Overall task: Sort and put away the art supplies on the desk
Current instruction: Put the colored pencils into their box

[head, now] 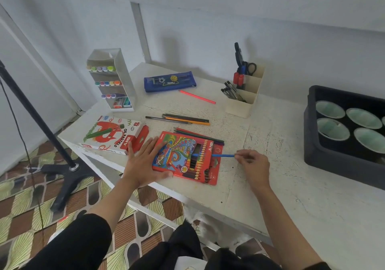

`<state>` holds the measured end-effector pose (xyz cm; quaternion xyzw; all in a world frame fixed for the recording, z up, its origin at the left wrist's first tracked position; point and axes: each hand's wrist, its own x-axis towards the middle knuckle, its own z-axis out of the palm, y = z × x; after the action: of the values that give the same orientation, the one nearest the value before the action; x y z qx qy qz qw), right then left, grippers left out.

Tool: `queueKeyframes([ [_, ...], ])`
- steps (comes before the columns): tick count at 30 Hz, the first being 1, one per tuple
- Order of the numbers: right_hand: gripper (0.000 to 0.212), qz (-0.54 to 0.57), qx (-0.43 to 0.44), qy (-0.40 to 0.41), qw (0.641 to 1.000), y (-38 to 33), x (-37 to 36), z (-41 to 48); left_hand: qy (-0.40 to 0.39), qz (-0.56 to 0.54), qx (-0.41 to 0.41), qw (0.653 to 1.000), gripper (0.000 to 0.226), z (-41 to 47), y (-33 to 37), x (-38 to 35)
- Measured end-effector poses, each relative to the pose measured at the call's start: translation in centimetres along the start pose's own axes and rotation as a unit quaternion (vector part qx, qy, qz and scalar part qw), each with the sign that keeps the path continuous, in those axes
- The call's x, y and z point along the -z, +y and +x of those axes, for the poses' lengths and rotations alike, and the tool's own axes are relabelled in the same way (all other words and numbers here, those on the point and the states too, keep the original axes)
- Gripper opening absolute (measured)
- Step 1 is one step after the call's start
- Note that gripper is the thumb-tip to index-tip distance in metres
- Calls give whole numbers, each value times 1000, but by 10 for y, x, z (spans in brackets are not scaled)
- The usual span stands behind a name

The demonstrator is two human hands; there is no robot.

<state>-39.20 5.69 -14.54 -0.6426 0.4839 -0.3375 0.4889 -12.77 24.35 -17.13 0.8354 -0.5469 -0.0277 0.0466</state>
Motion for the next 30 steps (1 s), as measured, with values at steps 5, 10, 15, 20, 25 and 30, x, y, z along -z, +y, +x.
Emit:
queueKeyframes([
  [5, 10, -119, 69, -97, 986, -2, -26, 2, 5, -8, 3, 1000, 114, 0, 2, 3],
  [10, 11, -235, 55, -81, 967, -6, -50, -4, 5, -15, 3, 1000, 116, -1, 3, 5],
  [15, 8, -260, 55, -104, 958, -6, -49, -5, 6, -16, -1, 1000, 114, -1, 1, 3],
  [20, 9, -195, 47, -93, 975, -7, -40, 3, 2, -20, -2, 1000, 113, -1, 2, 3],
  [25, 9, -196, 47, -57, 978, -23, -38, 17, -1, -22, -2, 1000, 112, 0, 1, 3],
  [30, 12, -249, 70, -70, 963, -40, -57, 38, 1, -28, -2, 1000, 107, 0, 0, 1],
])
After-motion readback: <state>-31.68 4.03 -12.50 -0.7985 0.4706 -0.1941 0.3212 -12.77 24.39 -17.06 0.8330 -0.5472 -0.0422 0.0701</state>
